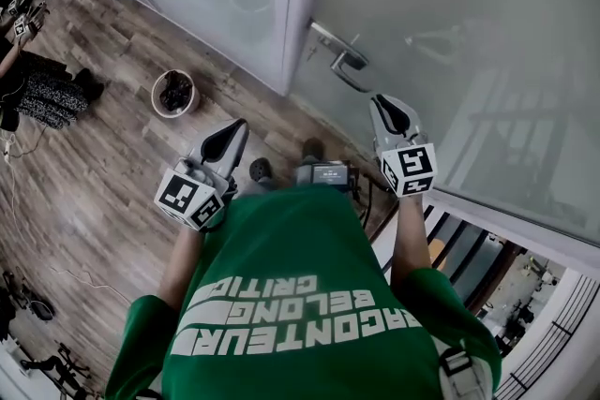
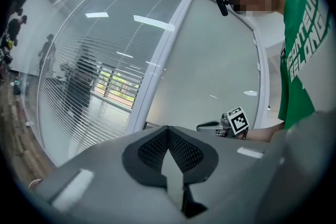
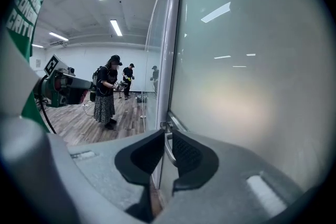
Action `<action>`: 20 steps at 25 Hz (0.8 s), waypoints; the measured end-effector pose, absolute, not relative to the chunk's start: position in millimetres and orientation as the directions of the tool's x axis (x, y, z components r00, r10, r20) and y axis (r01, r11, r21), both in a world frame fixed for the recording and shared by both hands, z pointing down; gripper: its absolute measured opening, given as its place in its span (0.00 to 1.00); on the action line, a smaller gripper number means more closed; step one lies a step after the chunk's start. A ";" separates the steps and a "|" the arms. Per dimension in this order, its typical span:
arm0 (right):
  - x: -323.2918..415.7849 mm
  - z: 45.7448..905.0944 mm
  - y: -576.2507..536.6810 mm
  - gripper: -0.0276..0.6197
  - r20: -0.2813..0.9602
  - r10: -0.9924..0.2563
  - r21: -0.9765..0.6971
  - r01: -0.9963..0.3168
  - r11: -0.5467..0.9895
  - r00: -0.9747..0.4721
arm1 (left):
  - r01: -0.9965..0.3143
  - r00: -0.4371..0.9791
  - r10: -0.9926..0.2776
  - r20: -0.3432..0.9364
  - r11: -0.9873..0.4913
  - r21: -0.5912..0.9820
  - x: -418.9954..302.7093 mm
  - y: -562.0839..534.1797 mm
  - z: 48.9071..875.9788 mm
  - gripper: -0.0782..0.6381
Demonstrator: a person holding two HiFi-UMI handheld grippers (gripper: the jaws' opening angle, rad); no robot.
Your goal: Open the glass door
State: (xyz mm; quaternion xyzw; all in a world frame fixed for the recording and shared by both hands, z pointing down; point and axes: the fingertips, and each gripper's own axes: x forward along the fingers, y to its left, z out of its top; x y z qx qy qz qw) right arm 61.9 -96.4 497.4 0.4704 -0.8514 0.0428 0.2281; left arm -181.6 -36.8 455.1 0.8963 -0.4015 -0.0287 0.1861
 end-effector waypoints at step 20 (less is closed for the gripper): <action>37.0 605.2 -142.7 0.27 0.836 -0.428 0.195 -0.543 0.817 -0.344 | -0.784 0.571 -0.814 0.107 -0.501 0.366 -169.3 -38.5 473.5 0.13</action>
